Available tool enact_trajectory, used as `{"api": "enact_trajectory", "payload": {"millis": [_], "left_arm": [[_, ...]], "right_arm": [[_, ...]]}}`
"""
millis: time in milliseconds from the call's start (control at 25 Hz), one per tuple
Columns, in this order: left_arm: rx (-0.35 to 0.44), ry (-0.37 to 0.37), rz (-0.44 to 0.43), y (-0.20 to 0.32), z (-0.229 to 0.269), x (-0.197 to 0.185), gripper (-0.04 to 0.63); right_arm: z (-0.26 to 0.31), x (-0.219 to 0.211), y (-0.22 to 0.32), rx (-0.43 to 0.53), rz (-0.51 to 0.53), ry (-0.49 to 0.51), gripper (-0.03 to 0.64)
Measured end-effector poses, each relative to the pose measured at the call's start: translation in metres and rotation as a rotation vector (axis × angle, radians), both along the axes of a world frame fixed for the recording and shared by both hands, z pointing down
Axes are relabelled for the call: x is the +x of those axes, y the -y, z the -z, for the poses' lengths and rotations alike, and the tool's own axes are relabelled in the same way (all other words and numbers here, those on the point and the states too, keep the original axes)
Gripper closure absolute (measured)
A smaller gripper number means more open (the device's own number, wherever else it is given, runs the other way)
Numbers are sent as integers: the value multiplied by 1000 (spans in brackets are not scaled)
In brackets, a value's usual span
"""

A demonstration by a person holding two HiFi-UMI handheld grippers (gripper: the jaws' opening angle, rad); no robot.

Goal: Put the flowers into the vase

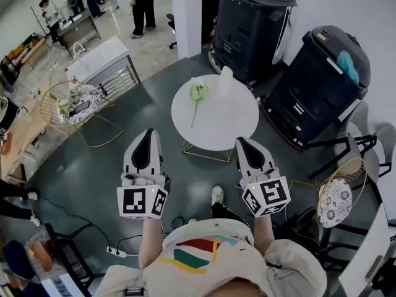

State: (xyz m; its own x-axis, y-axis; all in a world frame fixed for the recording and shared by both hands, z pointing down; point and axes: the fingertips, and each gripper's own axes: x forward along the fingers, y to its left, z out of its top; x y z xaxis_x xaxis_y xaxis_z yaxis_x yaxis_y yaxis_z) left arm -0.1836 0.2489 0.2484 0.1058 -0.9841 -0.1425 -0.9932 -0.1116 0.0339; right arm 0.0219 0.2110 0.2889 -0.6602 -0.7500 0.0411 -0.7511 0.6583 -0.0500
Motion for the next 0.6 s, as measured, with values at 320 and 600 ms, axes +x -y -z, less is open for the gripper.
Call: {"api": "enact_trajectory", "payload": {"millis": [320,600], "left_arm": [[-9,20,15,48,2,19,589],[9,33,47,80,16,35,589]], "right_arm": [[-2,28,61,-10,-19,17,607],[-3,40,96,2,15,33,607]]}}
